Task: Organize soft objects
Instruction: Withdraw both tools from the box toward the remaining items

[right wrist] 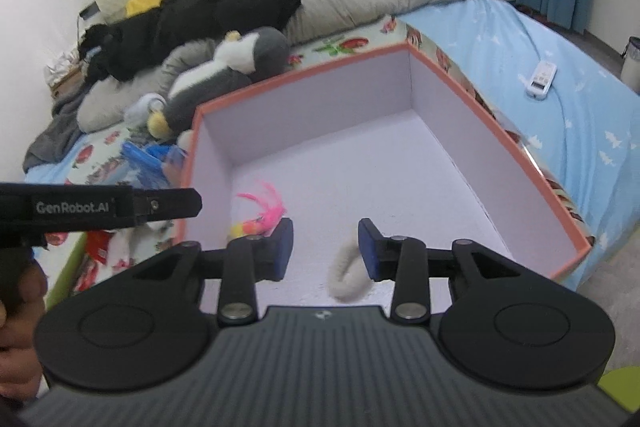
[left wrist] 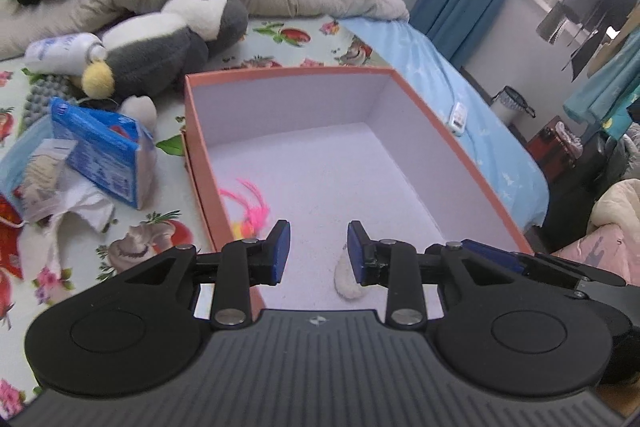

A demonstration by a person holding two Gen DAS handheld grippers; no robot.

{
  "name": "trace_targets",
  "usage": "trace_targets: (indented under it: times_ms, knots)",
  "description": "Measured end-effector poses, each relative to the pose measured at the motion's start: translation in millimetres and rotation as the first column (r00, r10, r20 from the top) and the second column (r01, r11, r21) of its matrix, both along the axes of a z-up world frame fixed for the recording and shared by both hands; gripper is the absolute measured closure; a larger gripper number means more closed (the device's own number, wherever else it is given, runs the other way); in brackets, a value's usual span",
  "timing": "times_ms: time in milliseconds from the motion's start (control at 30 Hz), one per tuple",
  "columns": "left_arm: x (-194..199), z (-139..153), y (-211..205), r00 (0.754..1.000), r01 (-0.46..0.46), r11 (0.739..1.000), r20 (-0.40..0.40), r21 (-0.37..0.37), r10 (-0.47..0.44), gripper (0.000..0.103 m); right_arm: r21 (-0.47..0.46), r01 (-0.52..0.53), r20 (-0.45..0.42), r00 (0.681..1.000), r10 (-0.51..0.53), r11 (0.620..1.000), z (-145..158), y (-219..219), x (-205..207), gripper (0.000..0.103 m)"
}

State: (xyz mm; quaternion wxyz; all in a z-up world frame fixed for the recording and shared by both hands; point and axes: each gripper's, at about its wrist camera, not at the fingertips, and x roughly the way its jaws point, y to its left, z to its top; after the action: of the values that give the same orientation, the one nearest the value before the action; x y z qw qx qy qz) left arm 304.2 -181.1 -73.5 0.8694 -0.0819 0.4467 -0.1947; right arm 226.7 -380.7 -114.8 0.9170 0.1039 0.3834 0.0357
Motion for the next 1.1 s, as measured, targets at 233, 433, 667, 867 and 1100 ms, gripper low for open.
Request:
trace_targets:
  times_ms: [233, 433, 667, 867, 1100]
  knots:
    - [-57, 41, 34, 0.997, -0.02, 1.0, 0.077, -0.007, 0.021, 0.067, -0.002, 0.001, 0.1, 0.995, 0.0, 1.0, 40, 21, -46, 0.064]
    - [-111, 66, 61, 0.992, -0.031, 0.999, 0.123, -0.024, 0.034, 0.067, -0.007, -0.017, 0.154, 0.988, 0.018, 1.0, 63, 38, -84, 0.064]
    - [-170, 80, 87, 0.986, -0.04, 0.998, 0.158, -0.049, 0.048, 0.067, 0.002, -0.029, 0.196, 0.98, 0.028, 1.0, 78, 59, -134, 0.064]
    - [-207, 85, 105, 0.983, -0.068, 0.996, 0.166, -0.059, 0.077, 0.067, 0.013, -0.047, 0.206, 0.978, 0.043, 0.999, 81, 72, -166, 0.064]
    - [-230, 78, 114, 0.98, -0.098, 0.994, 0.169, -0.044, 0.104, 0.067, 0.001, -0.083, 0.194, 0.978, 0.082, 0.997, 75, 85, -182, 0.064]
